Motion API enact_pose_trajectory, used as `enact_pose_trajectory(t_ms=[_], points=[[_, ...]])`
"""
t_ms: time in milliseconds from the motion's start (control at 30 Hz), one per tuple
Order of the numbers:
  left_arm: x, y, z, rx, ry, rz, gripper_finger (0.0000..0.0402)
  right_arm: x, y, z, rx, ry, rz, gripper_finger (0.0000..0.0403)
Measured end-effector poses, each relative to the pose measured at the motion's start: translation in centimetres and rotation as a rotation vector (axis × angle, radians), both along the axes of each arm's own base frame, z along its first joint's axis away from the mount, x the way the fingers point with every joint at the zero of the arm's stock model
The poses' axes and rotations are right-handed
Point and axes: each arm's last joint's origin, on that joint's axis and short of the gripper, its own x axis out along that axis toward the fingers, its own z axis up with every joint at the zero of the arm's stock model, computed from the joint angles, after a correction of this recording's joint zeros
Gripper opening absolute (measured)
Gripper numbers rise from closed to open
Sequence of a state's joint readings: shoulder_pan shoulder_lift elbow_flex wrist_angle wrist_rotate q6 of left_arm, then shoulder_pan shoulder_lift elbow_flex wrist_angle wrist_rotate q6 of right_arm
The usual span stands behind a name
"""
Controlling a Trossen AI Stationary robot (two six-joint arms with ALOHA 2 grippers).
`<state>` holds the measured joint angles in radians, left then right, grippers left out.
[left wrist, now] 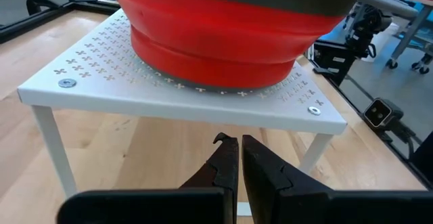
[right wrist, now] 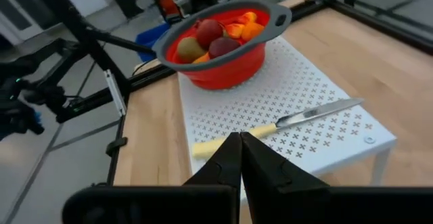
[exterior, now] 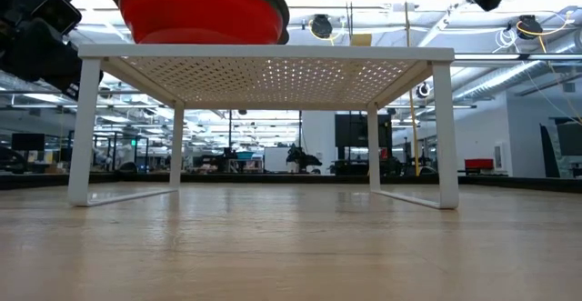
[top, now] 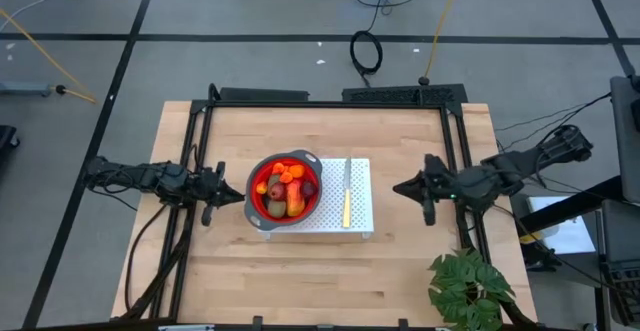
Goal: Pick & Place Fruit
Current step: Return to Home Position
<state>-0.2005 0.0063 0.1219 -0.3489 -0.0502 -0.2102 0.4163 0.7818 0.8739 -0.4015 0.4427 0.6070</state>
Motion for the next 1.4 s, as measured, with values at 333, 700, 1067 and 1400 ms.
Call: enact_pose_trajectory(t_ms=[333,700,1067,1400], points=[[0.0,0.0,0.0,0.111,-0.017,-0.025,0.0019,-3.4,-1.3,-0.1,-0.107,-0.095,0.059,0.0000],[0.0,0.0,0.0,0.161,-0.025,-0.037,0.0019,-5.2,-2.1,-2.0,-0.162,-0.122,0.076,0.0000],[0.0,0.0,0.0,0.174,-0.027,-0.040,0.0019,-5.7,-2.3,-5.1,-0.163,-0.111,0.082,0.0000],[0.0,0.0,0.0,0.174,-0.027,-0.040,0.0019,-7.0,-2.6,-6.9,-0.189,-0.154,0.203,0.0000]])
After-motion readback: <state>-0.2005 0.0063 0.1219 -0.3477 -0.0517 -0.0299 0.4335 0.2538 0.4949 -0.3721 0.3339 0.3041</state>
